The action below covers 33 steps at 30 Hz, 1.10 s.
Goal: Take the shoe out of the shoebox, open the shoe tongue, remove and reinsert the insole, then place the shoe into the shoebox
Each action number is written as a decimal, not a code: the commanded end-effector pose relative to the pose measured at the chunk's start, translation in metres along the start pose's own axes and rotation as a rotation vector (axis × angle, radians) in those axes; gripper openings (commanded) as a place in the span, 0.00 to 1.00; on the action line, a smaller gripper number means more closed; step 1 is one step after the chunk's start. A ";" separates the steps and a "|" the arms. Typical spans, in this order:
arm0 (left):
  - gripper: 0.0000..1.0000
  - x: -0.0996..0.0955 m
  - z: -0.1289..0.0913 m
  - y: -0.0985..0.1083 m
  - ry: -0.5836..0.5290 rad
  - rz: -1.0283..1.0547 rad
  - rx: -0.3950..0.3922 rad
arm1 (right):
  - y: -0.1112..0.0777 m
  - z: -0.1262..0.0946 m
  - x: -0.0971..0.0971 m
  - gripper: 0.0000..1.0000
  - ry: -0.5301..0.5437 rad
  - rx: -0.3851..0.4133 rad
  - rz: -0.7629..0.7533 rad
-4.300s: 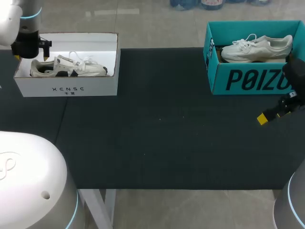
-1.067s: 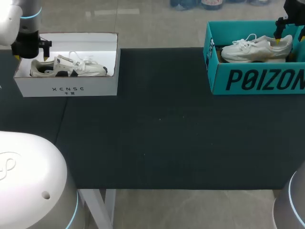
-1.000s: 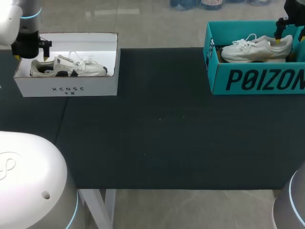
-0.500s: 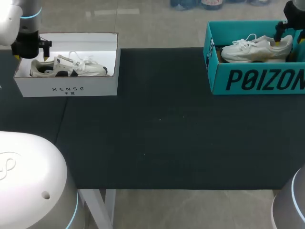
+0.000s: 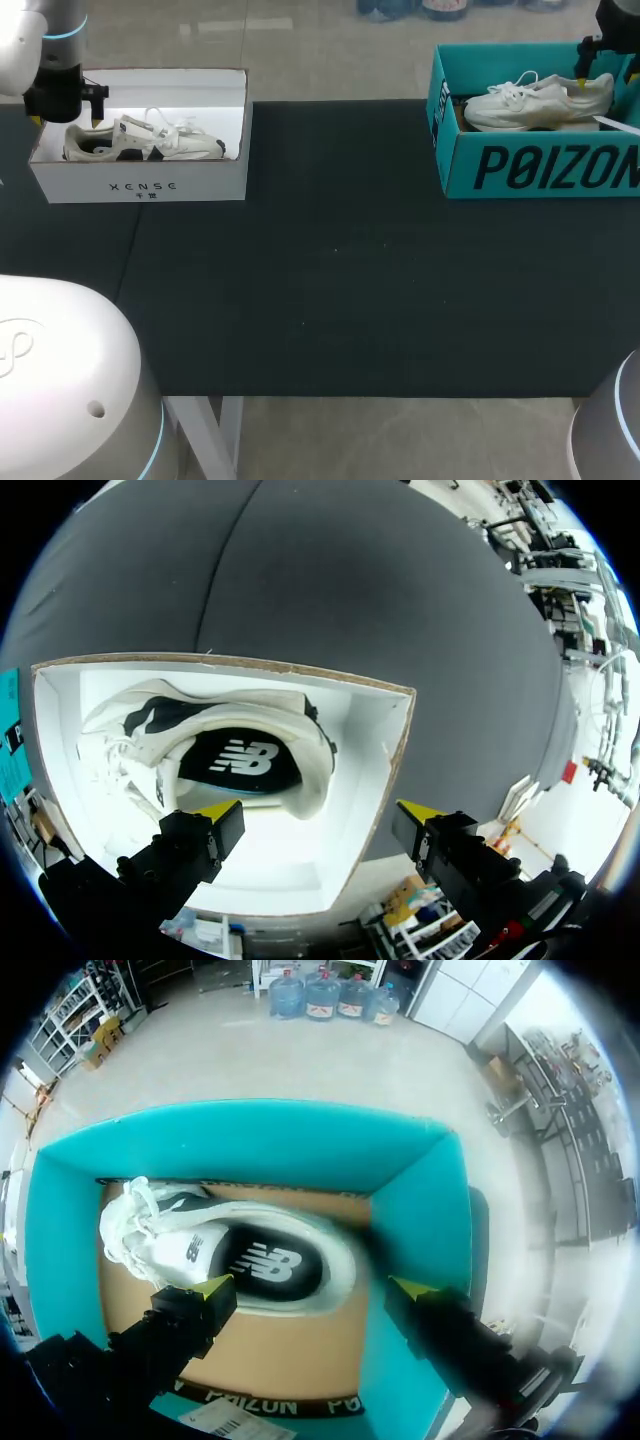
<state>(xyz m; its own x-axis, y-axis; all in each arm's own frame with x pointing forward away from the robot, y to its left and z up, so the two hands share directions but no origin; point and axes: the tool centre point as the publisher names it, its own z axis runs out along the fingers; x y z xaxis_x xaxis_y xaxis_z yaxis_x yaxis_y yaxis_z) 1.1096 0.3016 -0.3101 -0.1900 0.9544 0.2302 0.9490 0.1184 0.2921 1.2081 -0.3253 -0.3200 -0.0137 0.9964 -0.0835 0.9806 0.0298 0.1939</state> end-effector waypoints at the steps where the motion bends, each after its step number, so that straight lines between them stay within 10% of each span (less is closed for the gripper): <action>1: 1.00 0.000 0.000 -0.001 0.001 0.001 -0.002 | 0.018 0.009 -0.003 1.00 -0.001 0.065 0.003; 23: 1.00 0.000 0.000 -0.001 0.001 0.001 -0.002 | 0.010 0.021 -0.012 1.00 -0.013 0.101 0.020; 27: 1.00 0.000 0.000 -0.001 0.001 0.001 -0.002 | 0.008 0.023 -0.012 0.47 -0.011 0.101 0.021; 33: 1.00 0.000 0.000 -0.001 0.001 0.001 -0.002 | 0.009 0.027 -0.012 0.27 -0.010 0.097 0.027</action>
<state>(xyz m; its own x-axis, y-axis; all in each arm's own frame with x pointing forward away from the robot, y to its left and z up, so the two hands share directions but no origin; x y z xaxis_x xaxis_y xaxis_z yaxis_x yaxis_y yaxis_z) 1.1096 0.3016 -0.3101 -0.1900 0.9544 0.2302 0.9490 0.1184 0.2921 1.2113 -0.3368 -0.3393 0.0142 0.9957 -0.0914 0.9920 -0.0025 0.1263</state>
